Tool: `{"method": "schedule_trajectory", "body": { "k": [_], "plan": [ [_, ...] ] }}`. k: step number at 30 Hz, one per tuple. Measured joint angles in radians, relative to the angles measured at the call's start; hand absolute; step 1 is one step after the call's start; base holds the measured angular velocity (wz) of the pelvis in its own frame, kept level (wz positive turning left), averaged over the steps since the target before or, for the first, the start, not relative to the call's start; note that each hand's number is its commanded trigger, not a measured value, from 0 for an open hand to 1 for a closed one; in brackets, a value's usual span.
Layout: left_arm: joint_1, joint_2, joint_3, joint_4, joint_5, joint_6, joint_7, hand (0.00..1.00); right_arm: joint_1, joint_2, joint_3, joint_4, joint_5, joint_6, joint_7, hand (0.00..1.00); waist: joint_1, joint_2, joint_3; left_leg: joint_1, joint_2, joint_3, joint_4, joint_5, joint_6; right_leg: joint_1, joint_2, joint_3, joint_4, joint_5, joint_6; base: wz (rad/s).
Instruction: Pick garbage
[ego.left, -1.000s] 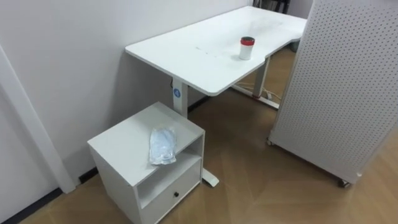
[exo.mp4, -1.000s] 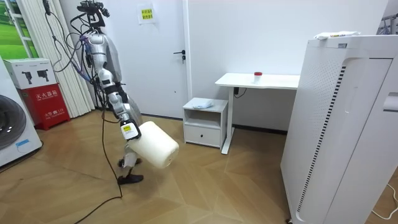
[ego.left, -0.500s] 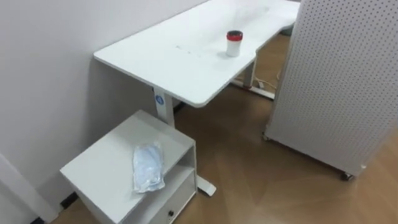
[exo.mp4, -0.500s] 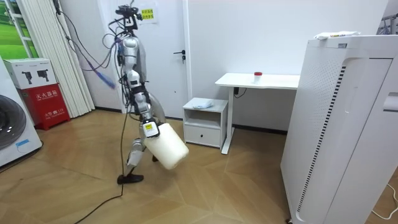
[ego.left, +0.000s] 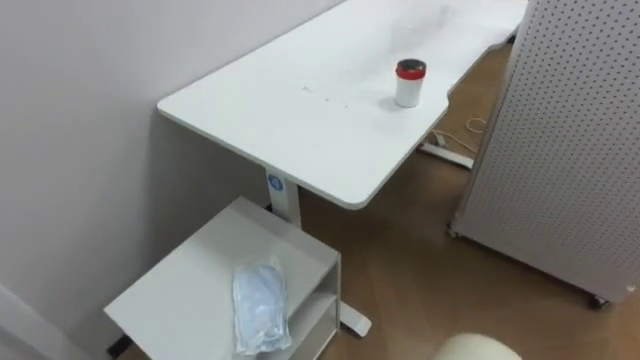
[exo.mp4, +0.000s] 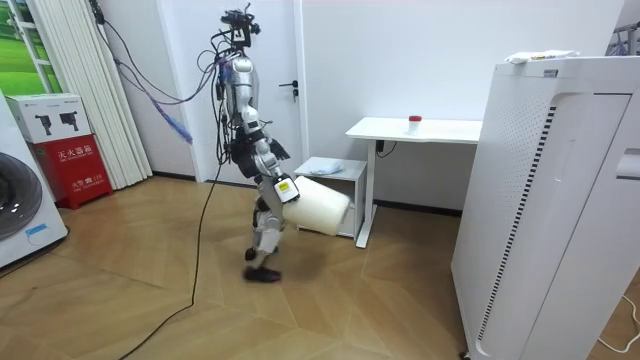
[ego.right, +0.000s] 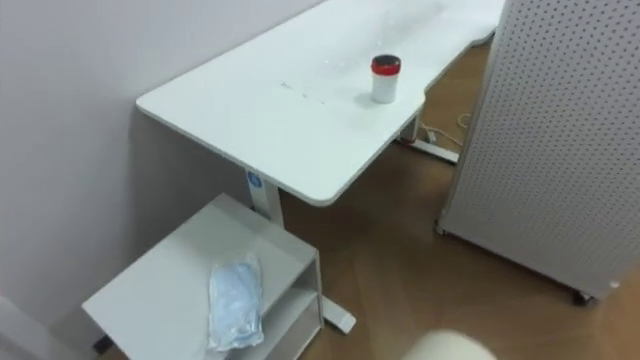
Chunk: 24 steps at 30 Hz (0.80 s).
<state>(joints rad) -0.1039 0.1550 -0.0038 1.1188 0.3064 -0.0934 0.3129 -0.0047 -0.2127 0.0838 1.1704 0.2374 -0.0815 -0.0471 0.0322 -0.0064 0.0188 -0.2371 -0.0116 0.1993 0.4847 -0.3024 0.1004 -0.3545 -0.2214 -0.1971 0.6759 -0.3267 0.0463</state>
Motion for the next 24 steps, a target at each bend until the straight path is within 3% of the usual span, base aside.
{"method": "schedule_trajectory", "body": {
  "k": [1,2,3,5,8,9,11,16,19,21,24],
  "plan": [
    [-0.03,-0.001,-0.015,-0.001,0.0,-0.019,0.01,0.0,-0.023,0.005,0.013,0.023,0.008,-0.013,-0.003,1.0,-0.003,-0.002,0.0044,-0.001,0.006,-0.007,0.003,-0.005,-0.011,-0.015,0.018,0.01,-0.124,0.08,0.014,0.27],
    [-0.053,-0.008,-0.02,-0.01,-0.001,-0.033,0.014,0.0,-0.043,0.014,0.016,0.05,0.01,-0.023,-0.003,1.0,-0.015,0.007,0.0023,-0.014,0.024,-0.022,0.023,-0.014,-0.027,-0.012,0.043,0.022,-0.158,0.152,0.006,0.17],
    [-0.065,-0.011,-0.023,-0.019,0.0,-0.039,0.02,0.0,-0.054,0.016,0.025,0.062,0.011,-0.028,-0.002,1.0,-0.02,0.009,-0.0012,-0.02,0.035,-0.023,0.029,-0.017,-0.035,-0.013,0.057,0.016,-0.167,0.157,-0.003,0.05],
    [-0.126,-0.008,-0.019,-0.029,0.0,-0.057,0.051,0.0,-0.109,0.019,0.072,0.109,0.002,-0.039,0.007,1.0,-0.025,0.019,0.0039,-0.043,0.06,-0.024,0.031,-0.015,-0.055,-0.015,0.096,0.001,-0.197,0.169,-0.023,-0.07],
    [-0.177,0.001,-0.021,-0.027,0.0,-0.082,0.102,0.0,-0.134,0.016,0.093,0.115,-0.016,-0.042,0.021,1.0,-0.052,0.025,0.0077,-0.047,0.083,-0.023,0.021,-0.01,-0.065,-0.014,0.104,-0.011,-0.214,0.171,-0.029,-0.01],
    [-0.192,0.005,-0.023,-0.027,0.0,-0.095,0.118,0.0,-0.141,0.015,0.094,0.113,-0.015,-0.049,0.025,1.0,-0.064,0.032,0.018,-0.048,0.084,-0.022,0.014,-0.01,-0.066,-0.017,0.103,-0.019,-0.214,0.171,-0.029,0.06],
    [-0.211,0.016,-0.037,-0.028,0.0,-0.111,0.136,0.0,-0.153,0.014,0.099,0.113,-0.011,-0.058,0.026,1.0,-0.079,0.031,0.0272,-0.067,0.085,-0.016,0.015,-0.01,-0.066,-0.043,0.102,-0.02,-0.21,0.17,-0.032,-0.07],
    [-0.25,0.023,-0.063,-0.018,-0.002,-0.112,0.167,0.0,-0.173,-0.001,0.154,0.111,0.01,-0.071,0.027,1.0,-0.11,0.025,0.0344,-0.119,0.082,-0.007,0.031,-0.01,-0.066,-0.101,0.101,-0.004,-0.188,0.171,-0.034,-0.05],
    [-0.288,0.024,-0.1,0.001,-0.002,-0.119,0.206,0.0,-0.182,-0.001,0.193,0.112,0.03,-0.071,0.025,1.0,-0.114,0.019,0.0434,-0.127,0.085,-0.007,0.036,-0.01,-0.067,-0.103,0.102,-0.01,-0.192,0.175,-0.039,0.01],
    [-0.311,0.029,-0.118,0.002,-0.001,-0.132,0.229,0.0,-0.204,-0.002,0.207,0.112,0.03,-0.079,0.023,1.0,-0.125,0.021,0.0565,-0.151,0.088,-0.01,0.042,-0.014,-0.07,-0.124,0.102,-0.018,-0.183,0.178,-0.044,0.05],
    [-0.325,0.031,-0.121,0.002,0.0,-0.142,0.253,0.0,-0.224,-0.003,0.21,0.108,0.03,-0.09,0.024,1.0,-0.137,0.025,0.0605,-0.189,0.094,-0.011,0.063,-0.014,-0.069,-0.157,0.104,-0.02,-0.172,0.182,-0.05,0.02]
  ]
}}
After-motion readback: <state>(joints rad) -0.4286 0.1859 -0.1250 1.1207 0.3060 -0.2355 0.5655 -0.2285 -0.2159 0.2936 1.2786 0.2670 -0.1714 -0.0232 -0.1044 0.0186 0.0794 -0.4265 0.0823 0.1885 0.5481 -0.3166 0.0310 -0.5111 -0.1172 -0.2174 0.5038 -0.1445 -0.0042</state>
